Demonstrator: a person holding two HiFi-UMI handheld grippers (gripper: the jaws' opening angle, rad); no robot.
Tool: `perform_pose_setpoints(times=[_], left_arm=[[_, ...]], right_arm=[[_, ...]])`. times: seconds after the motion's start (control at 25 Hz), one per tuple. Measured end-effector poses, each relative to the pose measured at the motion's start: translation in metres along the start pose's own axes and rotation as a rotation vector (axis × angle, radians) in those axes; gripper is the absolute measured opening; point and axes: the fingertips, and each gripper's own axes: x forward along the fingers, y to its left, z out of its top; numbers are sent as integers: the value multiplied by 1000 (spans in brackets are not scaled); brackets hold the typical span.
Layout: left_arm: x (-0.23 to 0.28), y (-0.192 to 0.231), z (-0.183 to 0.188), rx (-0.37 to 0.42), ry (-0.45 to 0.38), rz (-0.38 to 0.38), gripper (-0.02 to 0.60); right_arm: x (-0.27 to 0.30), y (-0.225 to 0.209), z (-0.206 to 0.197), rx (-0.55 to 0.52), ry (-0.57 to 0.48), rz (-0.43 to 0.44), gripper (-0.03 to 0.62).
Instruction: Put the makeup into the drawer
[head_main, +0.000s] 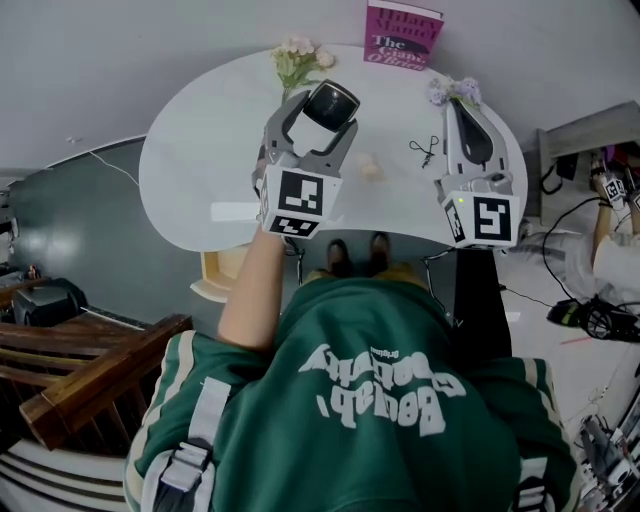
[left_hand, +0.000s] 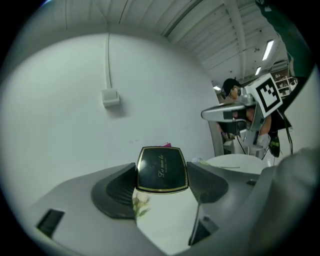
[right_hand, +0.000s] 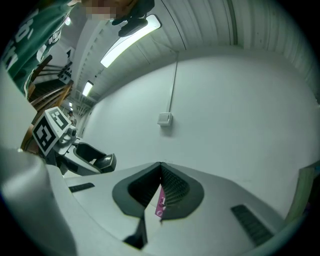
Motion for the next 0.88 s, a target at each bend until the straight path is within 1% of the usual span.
perform_pose_setpoints(times=[0.08,0.16,0.32,0.52,0.72,0.8,0.88], left_arm=[[-5,2,23,4,-53,21,349],[-8,-1,34,11,-79,26,350],[-12,-5,37,16,-72,31,350],[-24,-2,37,8,-64,64,350],[-49,13,33,5,-52,151,350],[-63,22,27,-3,-35,201,350],[-82,33,21,-22,-17,266,350]], right_arm=[[-2,-1,6,-8,-14,5,9],[-4,0,10,-30,-18,10,9],[-5,9,14,-43,-22,44,9],[-4,23,15,-41,-25,103,9],[5,52,15,-33,-41,202,9],[12,68,16,-24,-55,255,9],[19,87,18,-8,-73,320,9]])
